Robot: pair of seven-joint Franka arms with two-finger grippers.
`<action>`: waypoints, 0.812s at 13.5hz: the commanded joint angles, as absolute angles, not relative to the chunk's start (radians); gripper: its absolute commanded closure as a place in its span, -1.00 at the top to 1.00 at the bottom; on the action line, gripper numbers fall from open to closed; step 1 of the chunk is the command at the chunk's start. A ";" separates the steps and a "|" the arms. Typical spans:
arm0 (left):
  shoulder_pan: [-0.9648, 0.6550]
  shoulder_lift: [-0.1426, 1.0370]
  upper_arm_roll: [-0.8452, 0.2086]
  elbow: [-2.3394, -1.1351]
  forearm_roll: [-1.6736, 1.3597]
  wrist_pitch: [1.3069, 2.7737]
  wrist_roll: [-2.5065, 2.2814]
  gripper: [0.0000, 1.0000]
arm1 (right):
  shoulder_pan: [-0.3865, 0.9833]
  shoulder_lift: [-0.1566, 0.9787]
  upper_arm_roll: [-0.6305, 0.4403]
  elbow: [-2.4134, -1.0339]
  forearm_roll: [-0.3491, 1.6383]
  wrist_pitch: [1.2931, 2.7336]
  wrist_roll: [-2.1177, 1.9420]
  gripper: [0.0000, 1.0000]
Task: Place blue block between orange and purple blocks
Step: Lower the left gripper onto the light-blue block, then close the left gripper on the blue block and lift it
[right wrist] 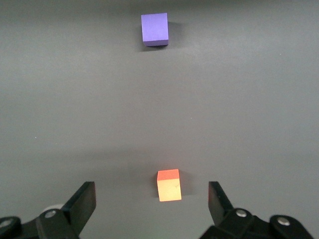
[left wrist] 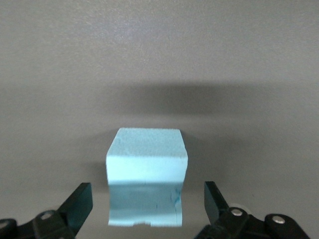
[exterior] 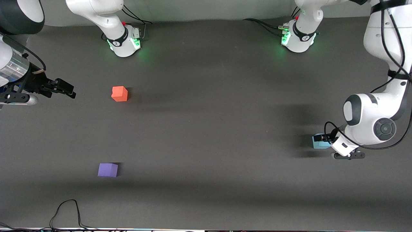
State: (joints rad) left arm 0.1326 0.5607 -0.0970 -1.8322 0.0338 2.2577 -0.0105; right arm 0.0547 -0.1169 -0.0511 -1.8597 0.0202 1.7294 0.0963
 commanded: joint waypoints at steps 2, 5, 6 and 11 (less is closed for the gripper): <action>0.133 0.587 -0.097 -1.818 0.046 2.283 0.005 1.00 | 0.063 -0.141 -0.061 -1.890 0.031 1.758 0.101 1.00; 0.135 0.598 -0.098 -1.818 0.044 2.284 0.005 0.82 | 0.064 -0.141 -0.061 -1.896 0.031 1.769 0.103 1.00; 0.135 0.597 -0.097 -1.819 0.044 2.284 0.005 0.47 | 0.064 -0.143 -0.061 -1.902 0.031 1.770 0.101 1.00; 0.135 0.528 -0.098 -1.821 0.044 2.191 -0.002 -0.32 | 0.064 -0.143 -0.061 -1.910 0.034 1.781 0.101 1.00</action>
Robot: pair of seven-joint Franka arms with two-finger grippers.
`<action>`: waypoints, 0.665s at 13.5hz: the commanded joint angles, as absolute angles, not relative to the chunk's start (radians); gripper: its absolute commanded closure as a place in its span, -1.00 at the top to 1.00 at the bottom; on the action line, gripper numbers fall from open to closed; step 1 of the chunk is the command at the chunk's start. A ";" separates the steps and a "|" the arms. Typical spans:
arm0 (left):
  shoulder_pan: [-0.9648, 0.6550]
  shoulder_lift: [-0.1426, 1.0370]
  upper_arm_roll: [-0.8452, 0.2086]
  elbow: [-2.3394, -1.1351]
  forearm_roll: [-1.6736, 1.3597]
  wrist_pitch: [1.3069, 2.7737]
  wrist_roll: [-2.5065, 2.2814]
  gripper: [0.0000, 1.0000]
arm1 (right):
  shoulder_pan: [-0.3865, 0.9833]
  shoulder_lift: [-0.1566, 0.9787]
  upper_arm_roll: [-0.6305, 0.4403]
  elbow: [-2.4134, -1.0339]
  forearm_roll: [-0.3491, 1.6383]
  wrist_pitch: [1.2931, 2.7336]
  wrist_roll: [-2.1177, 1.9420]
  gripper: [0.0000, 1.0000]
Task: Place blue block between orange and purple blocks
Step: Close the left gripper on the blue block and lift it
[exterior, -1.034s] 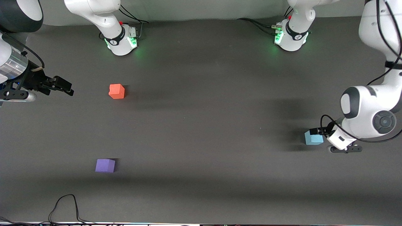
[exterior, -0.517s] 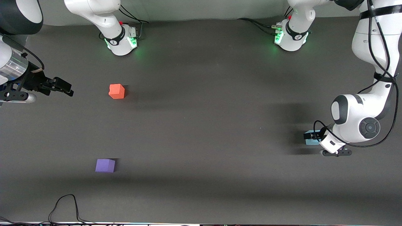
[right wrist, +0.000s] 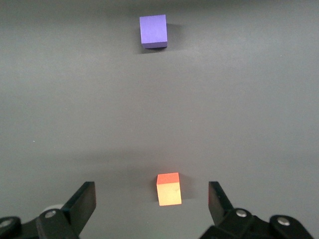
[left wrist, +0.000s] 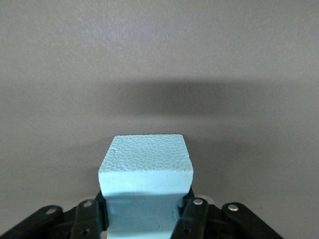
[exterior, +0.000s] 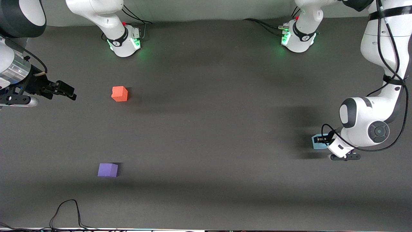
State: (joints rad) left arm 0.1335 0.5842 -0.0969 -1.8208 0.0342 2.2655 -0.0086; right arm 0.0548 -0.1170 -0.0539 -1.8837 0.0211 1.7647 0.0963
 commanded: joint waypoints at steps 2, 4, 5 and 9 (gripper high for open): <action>0.129 0.410 -0.100 -1.813 0.044 2.003 0.002 -0.28 | 0.064 -0.143 -0.061 -1.910 0.034 1.781 0.101 1.00; 0.124 0.271 -0.104 -1.793 0.044 1.802 0.003 -0.28 | 0.064 -0.143 -0.061 -1.914 0.034 1.782 0.101 1.00; 0.126 0.214 -0.104 -1.773 0.044 1.717 0.005 -0.25 | 0.064 -0.143 -0.061 -1.914 0.034 1.782 0.103 1.00; 0.132 0.052 -0.103 -1.662 0.044 1.420 0.005 -0.18 | 0.066 -0.144 -0.061 -1.924 0.032 1.795 0.100 1.00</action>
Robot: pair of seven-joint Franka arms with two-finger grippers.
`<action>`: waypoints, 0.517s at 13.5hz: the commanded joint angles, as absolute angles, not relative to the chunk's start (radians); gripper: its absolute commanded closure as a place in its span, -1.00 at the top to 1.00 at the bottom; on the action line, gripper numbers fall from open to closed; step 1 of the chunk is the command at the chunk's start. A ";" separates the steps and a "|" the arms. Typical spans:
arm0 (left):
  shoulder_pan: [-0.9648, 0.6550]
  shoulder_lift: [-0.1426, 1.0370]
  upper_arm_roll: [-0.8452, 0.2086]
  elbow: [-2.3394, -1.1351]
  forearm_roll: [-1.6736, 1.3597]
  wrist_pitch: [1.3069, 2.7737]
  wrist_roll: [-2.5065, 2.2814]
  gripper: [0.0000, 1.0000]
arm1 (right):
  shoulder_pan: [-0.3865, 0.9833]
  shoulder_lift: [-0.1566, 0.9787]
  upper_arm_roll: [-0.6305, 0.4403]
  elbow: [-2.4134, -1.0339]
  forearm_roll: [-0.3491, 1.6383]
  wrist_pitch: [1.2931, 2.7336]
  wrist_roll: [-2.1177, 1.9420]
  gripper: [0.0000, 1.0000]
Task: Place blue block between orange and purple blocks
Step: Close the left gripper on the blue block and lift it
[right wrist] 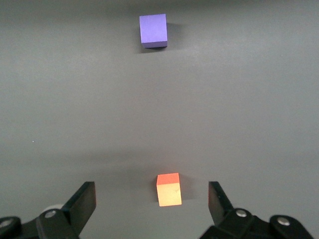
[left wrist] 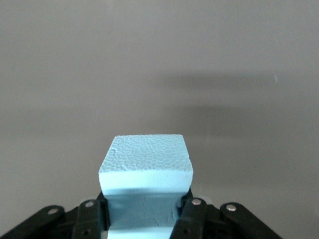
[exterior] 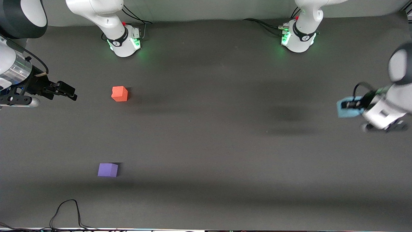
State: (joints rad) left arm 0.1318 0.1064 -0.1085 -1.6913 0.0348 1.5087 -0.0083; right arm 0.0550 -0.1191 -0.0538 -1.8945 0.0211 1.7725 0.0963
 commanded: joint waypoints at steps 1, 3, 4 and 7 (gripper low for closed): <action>0.132 0.032 -0.101 -1.639 0.044 1.379 0.005 -0.18 | 0.066 -0.152 -0.061 -1.925 0.032 1.795 0.100 1.00; 0.132 0.003 -0.103 -1.615 0.044 1.330 0.005 -0.18 | 0.064 -0.161 -0.061 -1.931 0.031 1.807 0.095 1.00; 0.130 -0.003 -0.106 -1.612 0.044 1.324 0.005 -0.18 | 0.064 -0.164 -0.063 -1.933 0.031 1.807 0.081 1.00; 0.115 -0.003 -0.138 -1.611 0.035 1.321 -0.020 -0.18 | 0.064 -0.164 -0.063 -1.937 0.031 1.809 0.080 1.00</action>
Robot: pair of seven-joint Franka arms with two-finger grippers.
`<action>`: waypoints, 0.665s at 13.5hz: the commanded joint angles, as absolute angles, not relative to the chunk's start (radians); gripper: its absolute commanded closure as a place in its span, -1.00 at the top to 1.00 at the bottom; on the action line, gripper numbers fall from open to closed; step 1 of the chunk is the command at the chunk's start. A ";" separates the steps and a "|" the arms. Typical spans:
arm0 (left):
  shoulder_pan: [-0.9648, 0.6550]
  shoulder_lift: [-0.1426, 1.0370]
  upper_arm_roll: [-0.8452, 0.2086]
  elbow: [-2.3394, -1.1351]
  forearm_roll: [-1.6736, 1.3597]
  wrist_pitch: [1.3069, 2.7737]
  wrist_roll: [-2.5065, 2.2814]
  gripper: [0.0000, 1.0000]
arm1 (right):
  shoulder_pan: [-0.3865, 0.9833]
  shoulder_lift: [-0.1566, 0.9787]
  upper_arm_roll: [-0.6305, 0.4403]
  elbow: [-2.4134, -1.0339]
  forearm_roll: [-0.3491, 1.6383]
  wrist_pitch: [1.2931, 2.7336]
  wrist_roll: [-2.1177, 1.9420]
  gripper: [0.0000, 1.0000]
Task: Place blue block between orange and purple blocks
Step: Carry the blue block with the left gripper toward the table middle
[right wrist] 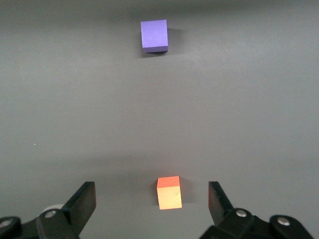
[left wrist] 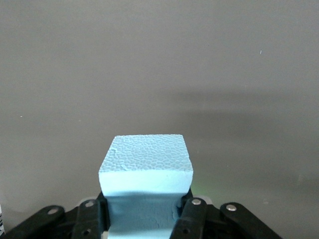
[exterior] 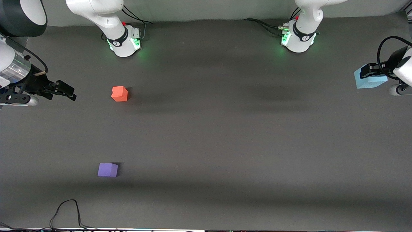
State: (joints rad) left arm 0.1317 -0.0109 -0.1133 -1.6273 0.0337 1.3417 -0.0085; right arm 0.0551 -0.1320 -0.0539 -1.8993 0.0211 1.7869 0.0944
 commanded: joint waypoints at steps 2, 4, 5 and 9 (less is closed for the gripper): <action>0.101 0.005 -0.204 -1.592 0.018 1.321 -0.146 -0.18 | 0.064 -0.164 -0.063 -1.937 0.031 1.809 0.080 1.00; 0.065 0.040 -0.314 -1.547 0.008 1.328 -0.346 -0.18 | 0.064 -0.163 -0.063 -1.939 0.031 1.809 0.080 1.00; 0.043 0.067 -0.369 -1.513 -0.014 1.333 -0.451 -0.18 | 0.064 -0.164 -0.063 -1.942 0.031 1.809 0.080 1.00; -0.177 0.372 -0.505 -1.188 -0.020 1.342 -0.968 -0.18 | 0.066 -0.163 -0.061 -1.945 0.031 1.810 0.081 1.00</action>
